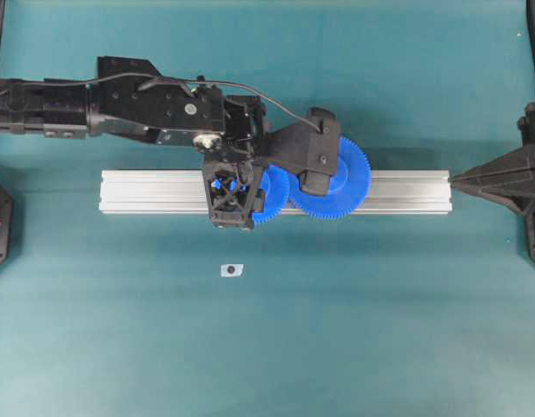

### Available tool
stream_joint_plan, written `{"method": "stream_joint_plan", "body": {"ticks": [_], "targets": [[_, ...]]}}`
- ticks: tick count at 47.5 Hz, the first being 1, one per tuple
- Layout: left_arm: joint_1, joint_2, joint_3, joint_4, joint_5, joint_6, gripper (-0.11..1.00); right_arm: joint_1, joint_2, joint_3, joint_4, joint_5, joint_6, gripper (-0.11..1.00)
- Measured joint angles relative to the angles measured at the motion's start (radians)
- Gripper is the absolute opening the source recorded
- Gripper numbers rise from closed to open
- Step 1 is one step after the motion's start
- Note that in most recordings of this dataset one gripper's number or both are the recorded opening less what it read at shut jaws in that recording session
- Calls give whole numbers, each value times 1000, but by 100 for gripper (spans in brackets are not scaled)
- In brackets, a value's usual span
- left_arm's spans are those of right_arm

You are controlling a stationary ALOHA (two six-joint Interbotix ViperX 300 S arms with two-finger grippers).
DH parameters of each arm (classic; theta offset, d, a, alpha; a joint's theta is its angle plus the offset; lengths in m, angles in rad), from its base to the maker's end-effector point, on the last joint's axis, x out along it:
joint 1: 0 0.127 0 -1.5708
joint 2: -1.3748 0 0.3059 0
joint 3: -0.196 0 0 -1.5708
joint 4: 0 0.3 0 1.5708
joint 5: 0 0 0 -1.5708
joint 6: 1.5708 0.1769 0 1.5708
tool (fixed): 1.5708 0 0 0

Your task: Find the location of the shaft and insert the small gear.

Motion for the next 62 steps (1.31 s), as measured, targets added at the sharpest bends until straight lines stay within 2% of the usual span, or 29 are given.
{"method": "stream_joint_plan", "body": {"ticks": [62], "targets": [[9,18,-21,-3,17,0,63,-2,-2,0,2,0,0,-3]]}}
